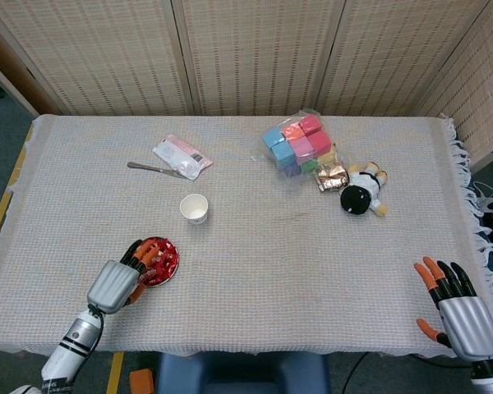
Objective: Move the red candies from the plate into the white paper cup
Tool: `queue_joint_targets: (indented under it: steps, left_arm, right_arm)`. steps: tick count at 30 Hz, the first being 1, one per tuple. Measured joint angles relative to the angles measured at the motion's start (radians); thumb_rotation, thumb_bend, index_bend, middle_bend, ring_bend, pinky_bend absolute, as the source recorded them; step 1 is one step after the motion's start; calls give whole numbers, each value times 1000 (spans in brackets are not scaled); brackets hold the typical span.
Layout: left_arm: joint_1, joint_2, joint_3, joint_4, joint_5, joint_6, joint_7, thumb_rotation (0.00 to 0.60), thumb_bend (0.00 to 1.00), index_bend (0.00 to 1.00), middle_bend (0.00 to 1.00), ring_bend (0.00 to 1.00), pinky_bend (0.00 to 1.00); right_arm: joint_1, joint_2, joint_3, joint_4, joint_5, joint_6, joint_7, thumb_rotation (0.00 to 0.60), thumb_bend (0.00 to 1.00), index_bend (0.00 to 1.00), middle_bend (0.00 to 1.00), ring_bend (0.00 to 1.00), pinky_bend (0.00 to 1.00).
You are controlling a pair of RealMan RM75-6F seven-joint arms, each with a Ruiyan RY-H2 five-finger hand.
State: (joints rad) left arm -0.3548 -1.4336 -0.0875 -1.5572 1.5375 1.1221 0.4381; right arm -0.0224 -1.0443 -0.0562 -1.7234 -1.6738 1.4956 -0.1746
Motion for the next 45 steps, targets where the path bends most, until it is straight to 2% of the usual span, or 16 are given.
queue_joint_targets:
  steps: [10, 15, 23, 27, 35, 45]
  left_arm:
    - [-58, -57, -6, 58, -128, -101, 109, 600, 405, 0, 0, 49, 944]
    - [-79, -81, 1, 94, -196, -134, 153, 600, 405, 4, 14, 133, 950]
    - [-100, -107, 14, 128, -195, -113, 150, 600, 402, 125, 143, 293, 963]
    - [-106, -111, 22, 136, -193, -103, 141, 600, 402, 163, 178, 313, 964]
    - [-114, -100, 38, 118, -182, -92, 117, 600, 402, 176, 190, 320, 965]
    - [-132, -85, 40, 108, -195, -103, 78, 600, 401, 304, 298, 361, 984]
  right_arm:
    - [13, -3, 6, -7, 24, -23, -7, 600, 114, 0, 0, 0, 0]
    - [17, -5, 7, -7, 33, -31, -12, 600, 114, 0, 0, 0, 0]
    - [19, -8, 5, -10, 38, -34, -22, 600, 114, 0, 0, 0, 0]
    - [20, -8, 5, -10, 40, -34, -22, 600, 113, 0, 0, 0, 0]
    - [23, -10, 3, -10, 45, -39, -25, 600, 114, 0, 0, 0, 0]
    - [24, -10, 2, -12, 50, -41, -30, 600, 114, 0, 0, 0, 0]
